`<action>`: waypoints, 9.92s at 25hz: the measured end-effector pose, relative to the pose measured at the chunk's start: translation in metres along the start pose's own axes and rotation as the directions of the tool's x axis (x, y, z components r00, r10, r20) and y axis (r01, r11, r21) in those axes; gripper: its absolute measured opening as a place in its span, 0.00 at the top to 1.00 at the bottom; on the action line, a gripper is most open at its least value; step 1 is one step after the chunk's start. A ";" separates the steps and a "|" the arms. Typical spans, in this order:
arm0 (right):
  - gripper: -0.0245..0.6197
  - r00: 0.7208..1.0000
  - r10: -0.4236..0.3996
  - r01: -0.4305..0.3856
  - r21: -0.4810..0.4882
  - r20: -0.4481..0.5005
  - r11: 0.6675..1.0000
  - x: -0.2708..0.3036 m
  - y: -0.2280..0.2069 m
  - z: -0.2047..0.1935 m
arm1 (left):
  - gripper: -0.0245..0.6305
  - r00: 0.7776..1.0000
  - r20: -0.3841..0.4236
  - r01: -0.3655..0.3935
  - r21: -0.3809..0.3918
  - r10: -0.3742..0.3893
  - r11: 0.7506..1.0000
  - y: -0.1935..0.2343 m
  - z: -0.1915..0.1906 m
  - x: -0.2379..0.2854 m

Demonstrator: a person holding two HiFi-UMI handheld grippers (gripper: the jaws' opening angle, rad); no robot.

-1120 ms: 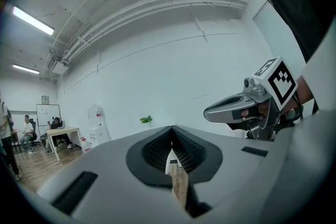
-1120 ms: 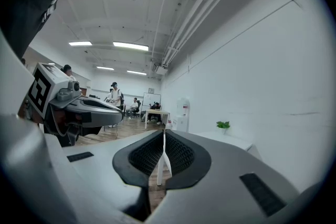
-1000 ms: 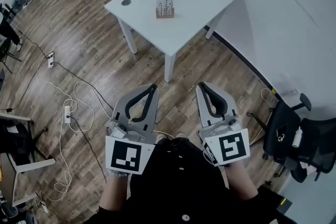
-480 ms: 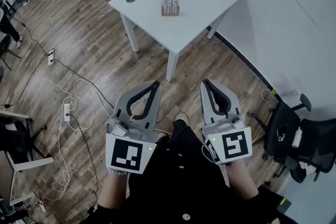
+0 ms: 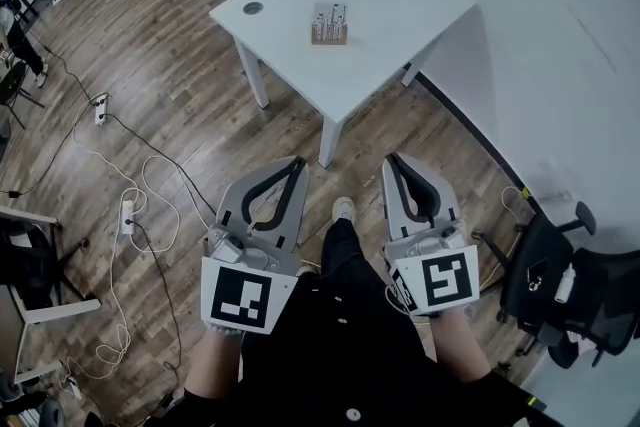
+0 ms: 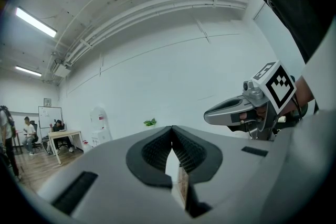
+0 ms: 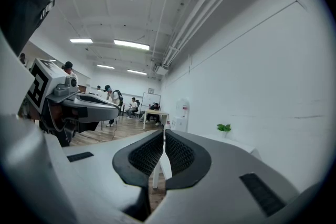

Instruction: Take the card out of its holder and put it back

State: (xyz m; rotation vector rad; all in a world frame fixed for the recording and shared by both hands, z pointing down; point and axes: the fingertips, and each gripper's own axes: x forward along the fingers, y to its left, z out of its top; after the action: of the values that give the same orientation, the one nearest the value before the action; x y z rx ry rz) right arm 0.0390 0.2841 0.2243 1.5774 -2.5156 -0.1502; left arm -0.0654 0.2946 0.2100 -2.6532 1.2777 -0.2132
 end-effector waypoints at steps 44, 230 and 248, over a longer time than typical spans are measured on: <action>0.89 0.972 0.230 -0.229 0.020 -0.056 0.973 0.219 -0.193 -0.048 | 0.94 0.961 -0.180 -0.220 -0.039 0.210 0.975 0.096 -0.029 0.259; 0.83 0.995 0.071 -0.071 0.011 -0.074 0.997 0.351 -0.193 -0.015 | 0.89 0.990 -0.116 -0.085 -0.038 0.080 0.996 0.197 -0.043 0.346; 0.83 0.984 0.064 -0.059 0.039 -0.167 0.998 0.375 -0.195 -0.073 | 0.89 0.987 -0.158 -0.012 -0.057 0.003 0.998 0.196 -0.103 0.372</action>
State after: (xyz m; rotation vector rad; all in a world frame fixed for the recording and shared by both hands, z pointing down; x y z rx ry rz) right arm 0.0660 -0.1378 0.2952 1.4559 -2.4446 0.0319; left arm -0.0055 -0.1275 0.2827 -2.7273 1.3594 -0.3985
